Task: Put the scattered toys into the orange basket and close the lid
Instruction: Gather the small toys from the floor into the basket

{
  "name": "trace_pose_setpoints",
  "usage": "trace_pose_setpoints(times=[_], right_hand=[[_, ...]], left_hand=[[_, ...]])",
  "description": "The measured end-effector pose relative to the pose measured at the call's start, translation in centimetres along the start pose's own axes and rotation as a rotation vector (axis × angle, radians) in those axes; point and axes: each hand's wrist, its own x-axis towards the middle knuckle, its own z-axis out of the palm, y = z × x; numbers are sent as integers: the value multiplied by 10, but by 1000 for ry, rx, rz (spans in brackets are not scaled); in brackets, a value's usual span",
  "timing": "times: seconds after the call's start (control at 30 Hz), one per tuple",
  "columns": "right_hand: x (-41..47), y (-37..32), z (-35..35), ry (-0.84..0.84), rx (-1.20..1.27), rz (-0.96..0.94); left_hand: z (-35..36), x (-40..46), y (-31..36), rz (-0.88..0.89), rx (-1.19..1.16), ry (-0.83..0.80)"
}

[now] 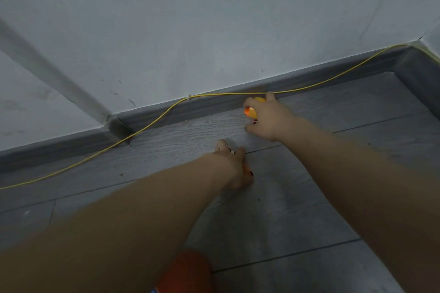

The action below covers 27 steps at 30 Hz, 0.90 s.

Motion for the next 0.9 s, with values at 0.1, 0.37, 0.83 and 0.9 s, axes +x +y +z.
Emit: trace_pose_setpoints(times=[0.1, 0.37, 0.83, 0.9], right_hand=[[-2, -4, 12, 84, 48, 26], [-44, 2, 18, 230, 460, 166], [-197, -180, -129, 142, 1004, -218], [-234, -206, -136, 28, 972, -337]], left_hand=[[3, 6, 0, 46, 61, 1], [-16, -15, -34, 21, -242, -141], [-58, -243, -146, 282, -895, 266], [-45, -283, -161, 291, -898, 183]])
